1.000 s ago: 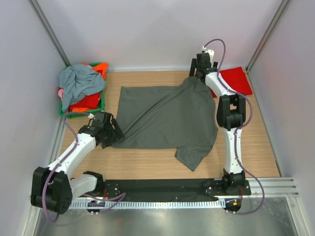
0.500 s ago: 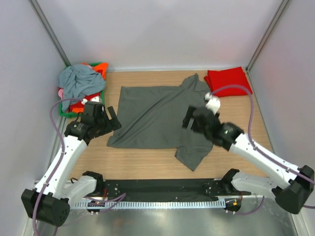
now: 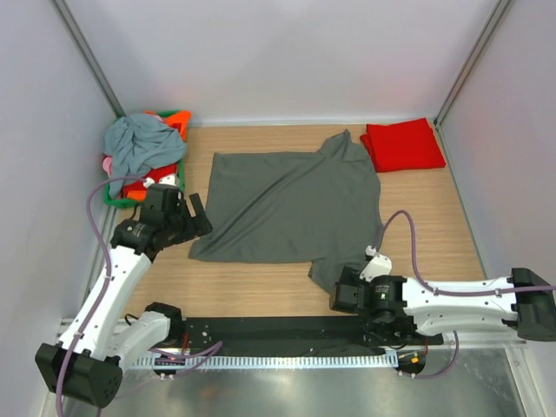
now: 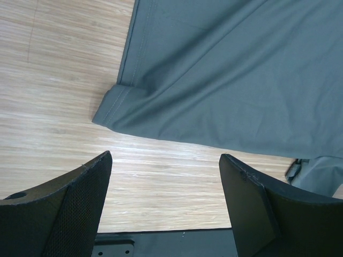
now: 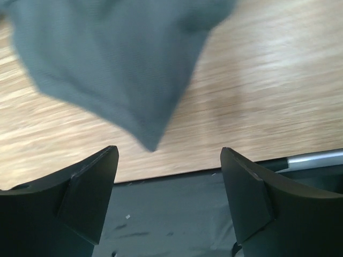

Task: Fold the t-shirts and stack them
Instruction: Fold the tshirt

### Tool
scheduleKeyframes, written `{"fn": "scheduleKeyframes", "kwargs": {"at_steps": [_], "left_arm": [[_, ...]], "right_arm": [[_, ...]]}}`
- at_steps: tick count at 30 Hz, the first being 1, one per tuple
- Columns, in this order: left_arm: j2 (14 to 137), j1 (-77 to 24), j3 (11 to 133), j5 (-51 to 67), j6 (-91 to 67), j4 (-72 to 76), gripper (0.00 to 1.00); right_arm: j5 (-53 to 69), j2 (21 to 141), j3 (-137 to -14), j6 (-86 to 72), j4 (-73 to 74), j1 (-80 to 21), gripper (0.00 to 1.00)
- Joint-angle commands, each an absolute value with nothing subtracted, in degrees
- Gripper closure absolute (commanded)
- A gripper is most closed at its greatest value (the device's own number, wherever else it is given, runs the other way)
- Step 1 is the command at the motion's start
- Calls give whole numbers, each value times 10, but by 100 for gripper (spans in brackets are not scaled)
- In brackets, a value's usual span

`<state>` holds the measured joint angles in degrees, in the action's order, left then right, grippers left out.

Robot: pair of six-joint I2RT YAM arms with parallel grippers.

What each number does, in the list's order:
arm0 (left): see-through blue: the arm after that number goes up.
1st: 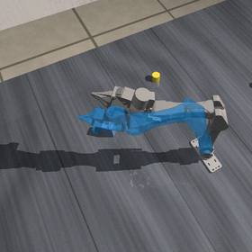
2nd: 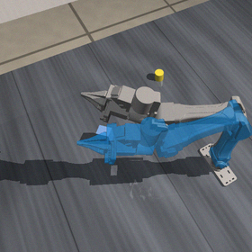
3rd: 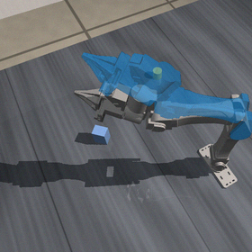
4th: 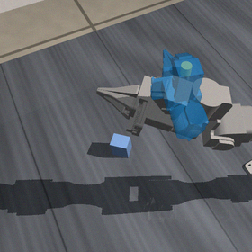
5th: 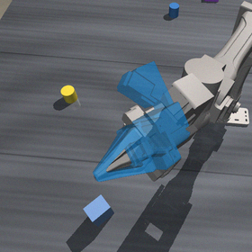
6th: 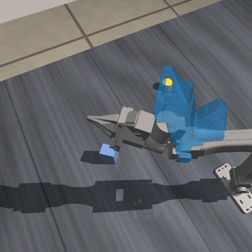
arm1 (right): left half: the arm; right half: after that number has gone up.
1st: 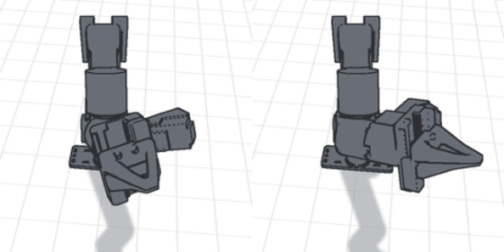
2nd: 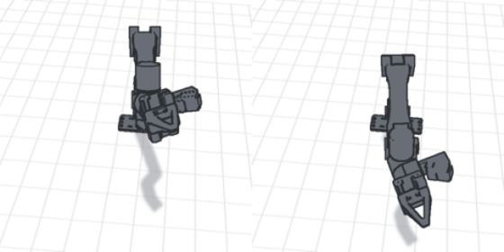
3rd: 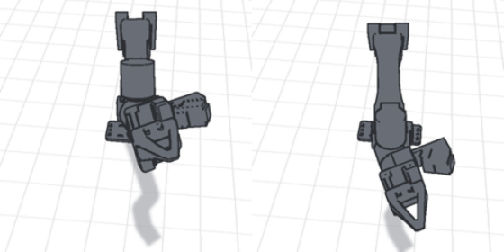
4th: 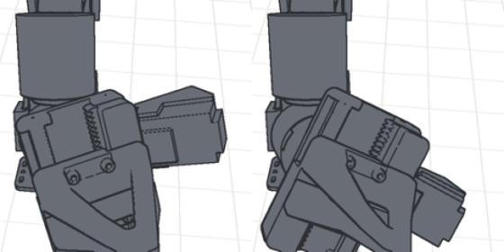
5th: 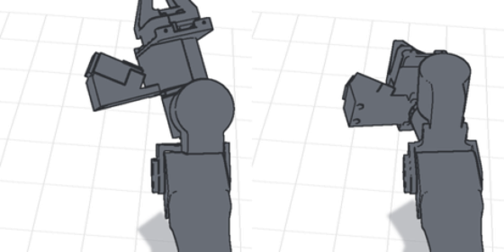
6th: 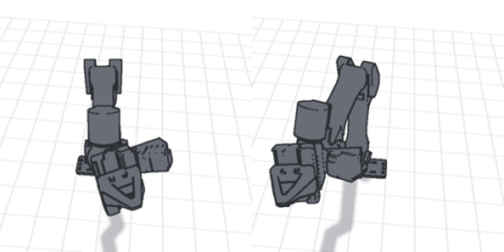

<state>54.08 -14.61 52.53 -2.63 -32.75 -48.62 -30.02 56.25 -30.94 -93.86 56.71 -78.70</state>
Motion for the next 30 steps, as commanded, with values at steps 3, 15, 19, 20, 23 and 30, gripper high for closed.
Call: {"fn": "scheduleKeyframes", "kwargs": {"at_steps": [3,15,19,20,23,30], "left_arm": [[520,-148,523,-33,-323,-484,18],[524,-148,524,-39,-324,-484,18],[524,-148,525,-40,-324,-485,19],[524,-148,525,-40,-324,-485,19],[525,-148,524,-41,-325,-487,19],[522,-149,531,-58,-365,-532,20]], "right_arm": [[-322,497,-238,-1041,519,-791,21],[-317,565,-228,-1006,419,-790,33],[-322,569,-226,-998,410,-790,66],[-329,556,-226,-998,417,-790,75],[-344,520,-246,-1008,481,-790,98],[-395,490,-395,-1070,753,-795,99]]}}
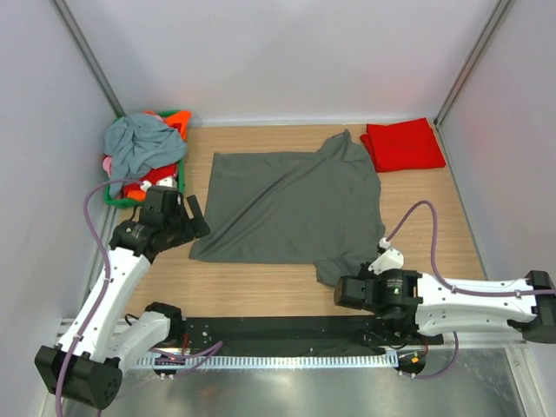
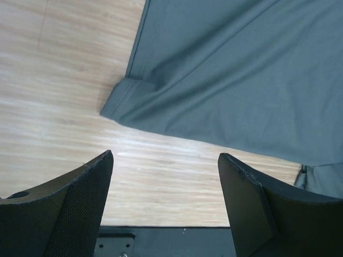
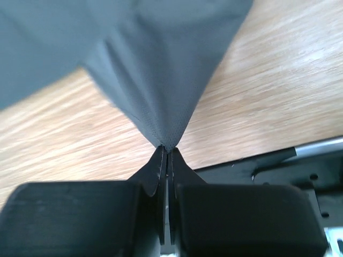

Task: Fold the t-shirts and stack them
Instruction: Fold the tshirt

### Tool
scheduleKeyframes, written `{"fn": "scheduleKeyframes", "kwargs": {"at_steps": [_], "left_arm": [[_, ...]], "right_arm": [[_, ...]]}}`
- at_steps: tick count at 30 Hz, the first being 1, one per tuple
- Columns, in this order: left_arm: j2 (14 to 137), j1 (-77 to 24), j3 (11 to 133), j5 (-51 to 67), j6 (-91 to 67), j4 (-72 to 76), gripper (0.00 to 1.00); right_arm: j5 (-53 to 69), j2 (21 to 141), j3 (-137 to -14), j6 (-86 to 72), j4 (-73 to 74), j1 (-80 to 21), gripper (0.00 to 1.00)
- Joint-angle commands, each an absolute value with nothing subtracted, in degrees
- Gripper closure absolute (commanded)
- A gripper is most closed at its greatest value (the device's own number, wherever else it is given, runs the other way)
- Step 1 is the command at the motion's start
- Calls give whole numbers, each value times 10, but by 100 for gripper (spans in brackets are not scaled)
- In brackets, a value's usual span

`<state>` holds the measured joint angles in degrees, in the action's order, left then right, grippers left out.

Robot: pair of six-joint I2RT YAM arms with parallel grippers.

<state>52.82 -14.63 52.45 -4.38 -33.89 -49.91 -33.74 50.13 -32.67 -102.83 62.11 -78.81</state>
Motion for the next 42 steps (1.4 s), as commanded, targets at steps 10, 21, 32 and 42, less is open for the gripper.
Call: {"fn": "scheduleKeyframes", "kwargs": {"at_steps": [10,21,32,42], "left_arm": [[487,-188,463,-16,-487,-538,24],[537,-238,377,-121,-584,-490,30],[526,-238,264,-164,-613,-352,35],[520,-238,242,-219,-619,-323,37]], "right_arm": [[-478,376,-482,-1092,863,-798,99],[-462,379,-469,-1042,863,-797,99],[-444,373,-454,-1020,856,-797,99],[-436,371,-441,-1007,840,-797,99]]}}
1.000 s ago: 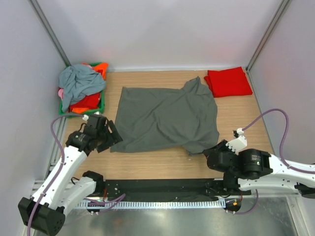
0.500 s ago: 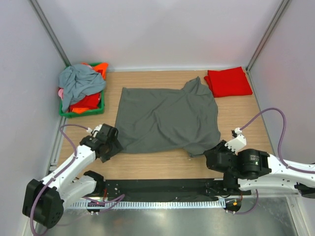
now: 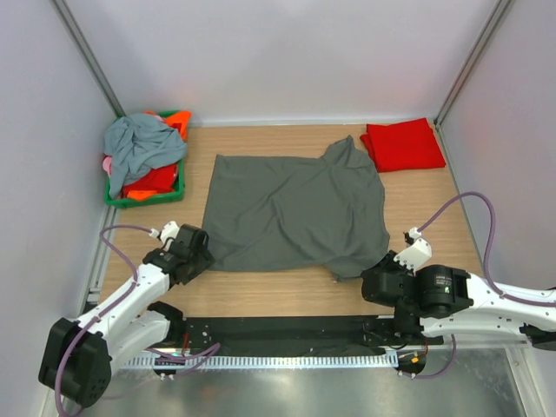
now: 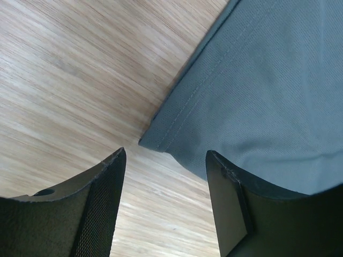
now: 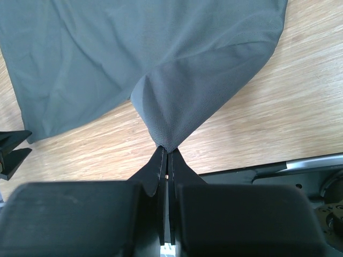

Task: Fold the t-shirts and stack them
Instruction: Fold the tshirt

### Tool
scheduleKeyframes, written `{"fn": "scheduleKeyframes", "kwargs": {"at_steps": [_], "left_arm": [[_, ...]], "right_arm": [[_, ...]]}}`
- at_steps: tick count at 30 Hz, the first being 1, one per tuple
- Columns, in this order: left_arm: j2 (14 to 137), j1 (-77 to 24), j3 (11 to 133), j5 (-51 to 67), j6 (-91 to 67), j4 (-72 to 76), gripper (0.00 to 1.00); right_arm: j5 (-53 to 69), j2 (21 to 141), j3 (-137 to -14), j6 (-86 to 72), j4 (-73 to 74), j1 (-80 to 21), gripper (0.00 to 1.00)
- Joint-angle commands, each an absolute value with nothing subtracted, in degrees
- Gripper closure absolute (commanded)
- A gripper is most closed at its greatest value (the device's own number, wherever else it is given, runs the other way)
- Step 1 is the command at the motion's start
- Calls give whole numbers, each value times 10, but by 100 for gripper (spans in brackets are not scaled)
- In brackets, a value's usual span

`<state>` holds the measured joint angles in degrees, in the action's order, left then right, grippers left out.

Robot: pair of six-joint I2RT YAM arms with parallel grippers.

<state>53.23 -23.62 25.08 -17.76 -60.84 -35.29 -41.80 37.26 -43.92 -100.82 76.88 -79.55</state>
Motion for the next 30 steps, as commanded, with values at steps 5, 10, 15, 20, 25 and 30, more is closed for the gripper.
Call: {"fn": "scheduleKeyframes", "kwargs": {"at_steps": [5,10,15,20,25,30], "left_arm": [[545,-238,236,-223,-625,-318,43],[576,-239,235,-225,-626,-286,56],[595,-238,242,-226,-619,-277,83],[560,-239,256,-212,-612,-322,100],[468,-238,272,-204,-614,-411,100],[438,-246,268,-163,-625,-432,100]], "right_arm": [[-438,372,-441,-1008,840,-797,99],[-438,369,-440,-1002,838,-797,99],[-435,367,-440,-997,837,-798,99],[-429,369,-444,-990,839,-797,99],[-425,384,-452,-978,845,-798,99],[-407,414,-454,-933,812,-797,99]]}}
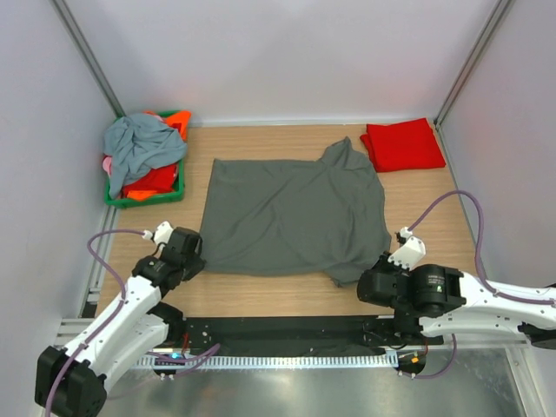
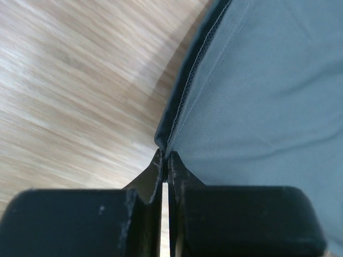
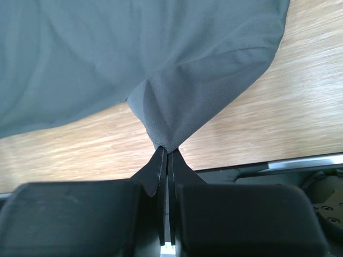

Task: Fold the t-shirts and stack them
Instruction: Fold the tshirt

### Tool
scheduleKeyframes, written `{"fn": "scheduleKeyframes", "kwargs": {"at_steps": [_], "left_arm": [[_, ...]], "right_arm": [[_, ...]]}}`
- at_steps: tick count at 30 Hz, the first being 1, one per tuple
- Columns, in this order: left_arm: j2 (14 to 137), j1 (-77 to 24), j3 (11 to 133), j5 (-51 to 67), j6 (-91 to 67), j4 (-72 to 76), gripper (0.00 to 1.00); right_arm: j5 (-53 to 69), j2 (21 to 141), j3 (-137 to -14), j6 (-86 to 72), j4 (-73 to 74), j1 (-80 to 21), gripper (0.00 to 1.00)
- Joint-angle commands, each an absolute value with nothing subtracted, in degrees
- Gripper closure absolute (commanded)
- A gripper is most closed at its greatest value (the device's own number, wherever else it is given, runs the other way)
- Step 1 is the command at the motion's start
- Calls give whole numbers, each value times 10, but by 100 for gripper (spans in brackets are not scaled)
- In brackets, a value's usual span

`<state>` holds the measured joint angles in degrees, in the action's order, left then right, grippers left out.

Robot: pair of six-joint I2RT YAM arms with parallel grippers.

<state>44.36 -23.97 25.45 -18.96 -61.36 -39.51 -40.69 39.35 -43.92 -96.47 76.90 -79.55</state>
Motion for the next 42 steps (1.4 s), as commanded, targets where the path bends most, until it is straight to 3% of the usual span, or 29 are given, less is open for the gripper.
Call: {"fn": "scheduleKeyframes", "kwargs": {"at_steps": [1,8,15,23,42], "left_arm": [[444,-246,269,-153,-628,-432,100],[459,-246,311,-127,-614,-446,100],[526,-246,445,-145,-548,-508,100],[613,-235,519,-146,-496,-520,100],[763,-156,611,-127,-407,-494,100]], "right_arm": [[-400,420,-453,-913,791,-797,99],[-409,447,-458,-902,764,-797,99],[-470,480,-532,-837,755,-777,99],[-375,527,-557,-607,622,-550,99],[-276,669,-636,-375,514,-336,99]]}}
